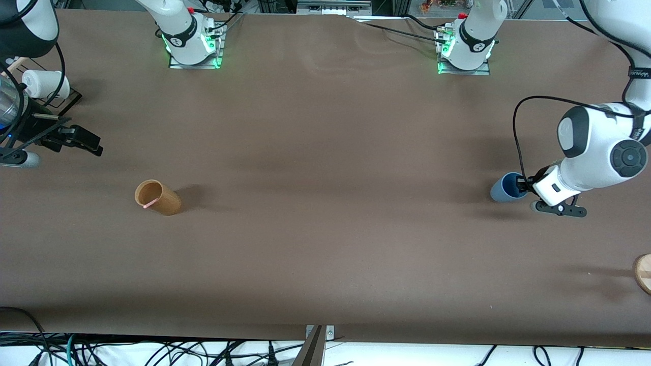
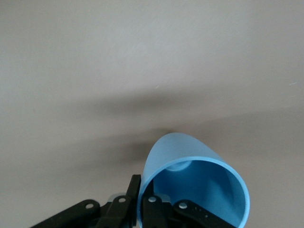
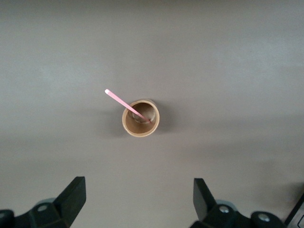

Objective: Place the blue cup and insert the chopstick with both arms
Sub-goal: 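Close the left gripper on the blue cup rim, then carry the blue cup with the left gripper toward the table middle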

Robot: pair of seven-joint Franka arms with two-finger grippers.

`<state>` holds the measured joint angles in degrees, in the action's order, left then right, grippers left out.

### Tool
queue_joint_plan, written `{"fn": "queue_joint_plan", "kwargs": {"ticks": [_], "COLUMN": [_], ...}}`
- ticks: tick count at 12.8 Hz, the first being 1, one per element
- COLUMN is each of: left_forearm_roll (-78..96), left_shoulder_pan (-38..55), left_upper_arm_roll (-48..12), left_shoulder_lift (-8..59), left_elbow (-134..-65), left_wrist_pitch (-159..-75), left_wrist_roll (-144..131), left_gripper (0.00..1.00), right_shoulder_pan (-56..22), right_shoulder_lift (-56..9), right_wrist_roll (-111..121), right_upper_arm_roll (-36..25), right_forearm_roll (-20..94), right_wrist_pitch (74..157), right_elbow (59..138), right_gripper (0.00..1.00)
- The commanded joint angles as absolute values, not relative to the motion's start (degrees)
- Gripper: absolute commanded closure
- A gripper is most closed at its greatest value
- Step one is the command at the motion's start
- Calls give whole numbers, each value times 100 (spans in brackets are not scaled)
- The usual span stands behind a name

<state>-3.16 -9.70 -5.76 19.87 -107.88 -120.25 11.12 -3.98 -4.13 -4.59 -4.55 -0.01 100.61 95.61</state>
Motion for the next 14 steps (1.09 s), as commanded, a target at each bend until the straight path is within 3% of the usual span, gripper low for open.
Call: {"fn": "queue_joint_plan", "kwargs": {"ticks": [1, 7, 14], "left_forearm_roll": [-202, -211, -193], "left_shoulder_pan": [-897, -459, 1368], "left_upper_arm_roll": [-869, -1968, -1951], "left_shoulder_lift": [1907, 1907, 2583], "left_elbow": [-10398, -10117, -9283], "left_wrist_pitch": [-11620, -11408, -11435], "left_wrist_roll": [863, -1253, -3382], "left_gripper": [100, 100, 100], "right_shoulder_pan": [-334, -334, -334], "right_shoulder_lift": [-343, -343, -343], "right_wrist_roll": [-387, -387, -387], "right_upper_arm_roll": [-404, -404, -404], "right_forearm_roll": [-18, -18, -18], "right_wrist_pitch": [10081, 10072, 10072], "right_elbow": [9606, 9606, 9606], "right_gripper": [0, 0, 0]}}
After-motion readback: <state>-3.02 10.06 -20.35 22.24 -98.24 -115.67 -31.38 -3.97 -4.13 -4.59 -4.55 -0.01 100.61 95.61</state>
